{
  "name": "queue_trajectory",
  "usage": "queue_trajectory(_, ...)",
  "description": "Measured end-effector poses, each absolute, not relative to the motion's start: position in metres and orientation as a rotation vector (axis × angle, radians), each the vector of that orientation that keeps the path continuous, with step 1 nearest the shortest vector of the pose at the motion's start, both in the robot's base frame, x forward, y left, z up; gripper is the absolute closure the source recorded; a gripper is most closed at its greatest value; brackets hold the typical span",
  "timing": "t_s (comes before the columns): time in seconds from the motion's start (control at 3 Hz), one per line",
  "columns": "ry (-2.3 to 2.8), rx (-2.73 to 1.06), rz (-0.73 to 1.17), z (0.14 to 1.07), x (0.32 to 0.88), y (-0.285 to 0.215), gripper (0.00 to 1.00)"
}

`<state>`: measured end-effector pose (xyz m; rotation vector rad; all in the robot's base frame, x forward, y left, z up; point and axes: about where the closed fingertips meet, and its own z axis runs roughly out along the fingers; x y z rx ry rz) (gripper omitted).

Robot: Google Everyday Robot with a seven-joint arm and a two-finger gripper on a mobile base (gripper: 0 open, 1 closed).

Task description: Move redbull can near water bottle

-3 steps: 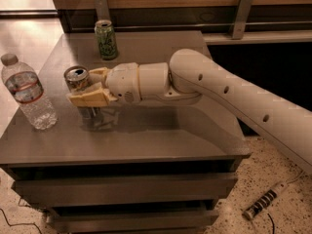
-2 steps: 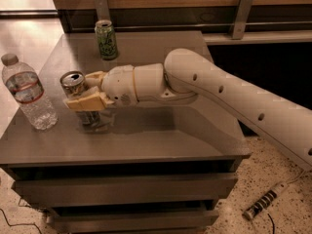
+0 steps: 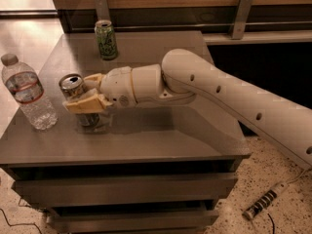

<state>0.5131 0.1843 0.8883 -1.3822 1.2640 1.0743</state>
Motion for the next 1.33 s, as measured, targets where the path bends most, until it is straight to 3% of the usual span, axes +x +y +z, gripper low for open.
queue_trajectory(1.0,1.255,-1.394,1.082,0.8894,0.5084,0.1907,0.0)
queue_trajectory(1.33,1.255,-1.395,1.083,0.8894,0.5081,0.1911,0.0)
